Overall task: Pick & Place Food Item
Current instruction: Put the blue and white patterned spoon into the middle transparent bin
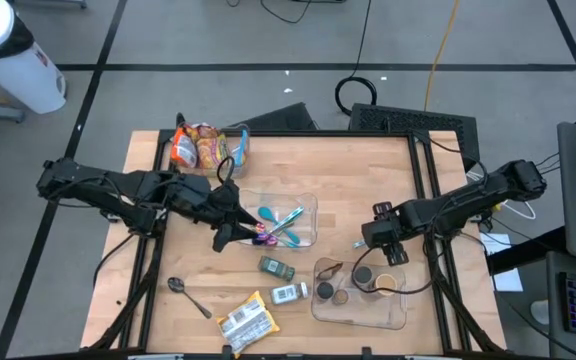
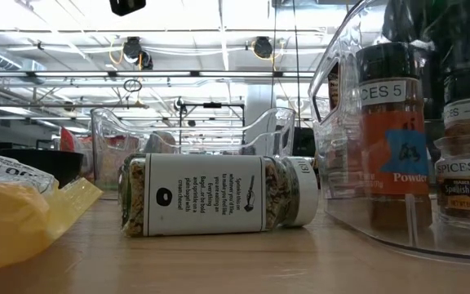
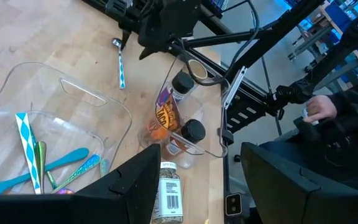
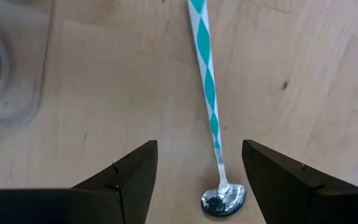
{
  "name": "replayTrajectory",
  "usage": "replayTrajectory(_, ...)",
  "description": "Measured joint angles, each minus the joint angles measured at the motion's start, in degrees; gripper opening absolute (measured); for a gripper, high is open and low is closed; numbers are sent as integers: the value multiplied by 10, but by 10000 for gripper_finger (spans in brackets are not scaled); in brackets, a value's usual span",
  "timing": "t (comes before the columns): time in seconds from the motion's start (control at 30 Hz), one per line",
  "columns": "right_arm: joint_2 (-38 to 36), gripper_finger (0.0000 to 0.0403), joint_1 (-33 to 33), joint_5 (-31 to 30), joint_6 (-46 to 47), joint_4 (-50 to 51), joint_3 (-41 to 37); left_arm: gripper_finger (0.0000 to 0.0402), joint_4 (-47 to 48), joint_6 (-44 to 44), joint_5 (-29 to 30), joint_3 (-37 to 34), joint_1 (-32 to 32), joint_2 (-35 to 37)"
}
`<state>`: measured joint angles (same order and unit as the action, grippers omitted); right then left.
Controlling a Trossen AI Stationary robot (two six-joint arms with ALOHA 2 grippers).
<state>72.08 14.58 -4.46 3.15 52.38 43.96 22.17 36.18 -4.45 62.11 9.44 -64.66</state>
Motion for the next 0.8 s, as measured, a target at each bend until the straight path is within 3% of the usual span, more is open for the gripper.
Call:
replayTrajectory(0.4, 0, 225, -44, 1, 16, -50, -26, 227, 0, -1, 5, 0, 0, 0)
replayTrajectory(0.8, 1, 181, -79, 33, -25, -54, -26, 227, 0, -1, 5, 0, 0, 0)
